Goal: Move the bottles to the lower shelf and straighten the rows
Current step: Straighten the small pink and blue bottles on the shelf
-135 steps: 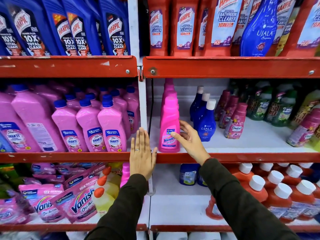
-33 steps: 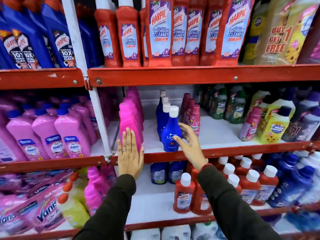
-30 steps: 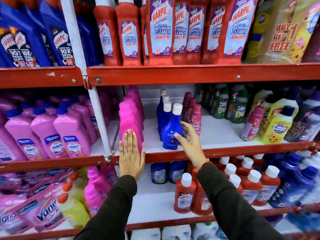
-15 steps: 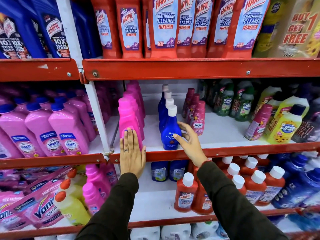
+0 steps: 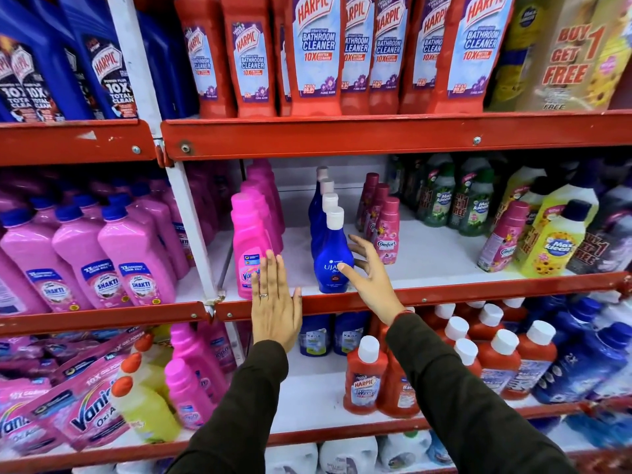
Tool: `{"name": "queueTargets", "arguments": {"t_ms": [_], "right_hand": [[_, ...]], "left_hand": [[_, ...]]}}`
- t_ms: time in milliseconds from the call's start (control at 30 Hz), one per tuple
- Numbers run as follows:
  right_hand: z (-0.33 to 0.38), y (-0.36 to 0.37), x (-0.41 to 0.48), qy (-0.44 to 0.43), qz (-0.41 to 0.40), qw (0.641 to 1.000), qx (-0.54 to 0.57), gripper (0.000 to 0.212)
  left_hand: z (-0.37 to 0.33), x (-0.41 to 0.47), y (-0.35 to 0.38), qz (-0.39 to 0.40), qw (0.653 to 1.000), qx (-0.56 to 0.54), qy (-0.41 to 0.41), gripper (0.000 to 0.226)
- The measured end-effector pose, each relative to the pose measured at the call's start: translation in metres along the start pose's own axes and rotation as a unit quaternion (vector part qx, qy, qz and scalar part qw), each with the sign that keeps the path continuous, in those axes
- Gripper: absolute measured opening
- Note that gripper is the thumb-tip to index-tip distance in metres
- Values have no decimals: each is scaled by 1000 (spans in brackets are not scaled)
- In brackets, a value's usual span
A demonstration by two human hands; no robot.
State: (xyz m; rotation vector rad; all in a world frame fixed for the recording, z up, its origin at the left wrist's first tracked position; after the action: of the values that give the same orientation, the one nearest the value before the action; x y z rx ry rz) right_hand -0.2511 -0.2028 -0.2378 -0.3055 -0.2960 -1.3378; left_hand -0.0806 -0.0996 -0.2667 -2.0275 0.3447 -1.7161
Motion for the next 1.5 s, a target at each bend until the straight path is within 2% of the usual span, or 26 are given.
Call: {"name": "queueTargets", "arguments": {"t_ms": [200,367,500,600,800,1067,1167,1333,1500], "right_hand": [[8,-53,-2,-4,-133,991,-24,41],[13,-122,0,-24,-249,965,-79,39],[20,-177,1,-31,-349,925,-144,49],[20,-211,8,-12,-395,904,-165,62],[6,-256,37,67,-397,888,-221,75],[-11,-285,57,109,-368,898,-215,54],[-11,-289,56,100,-360,902,-215,56],[5,-272,45,36,-377,900,-214,52],[32,-222,39,-33,-337,924,-176,52]], "left_hand": [[-57,20,1,10,999,-43,24,73],[-90,18,16,27,998,-48,28,73],[-100,11,29,40,997,-56,26,72],[-103,6,35,47,997,-54,21,72],[-104,4,40,37,998,-38,20,70],[-103,2,47,19,999,-27,39,71],[-102,2,48,14,999,-24,43,75],[-103,1,47,9,999,-22,43,76],[-104,2,44,4,999,-17,43,75]]}}
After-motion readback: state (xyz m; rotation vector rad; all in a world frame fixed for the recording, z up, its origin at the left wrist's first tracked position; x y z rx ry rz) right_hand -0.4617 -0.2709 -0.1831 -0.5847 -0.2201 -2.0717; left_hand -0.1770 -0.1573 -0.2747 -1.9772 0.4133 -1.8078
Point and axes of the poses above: each hand's wrist, its own x-axis towards the middle knuckle, its own y-axis out of the palm, z = x × y, the point moved 7 cm from there along x, towards the middle knuckle, and after that the axes turned 8 degrees about -z, right-handed, at the moved point
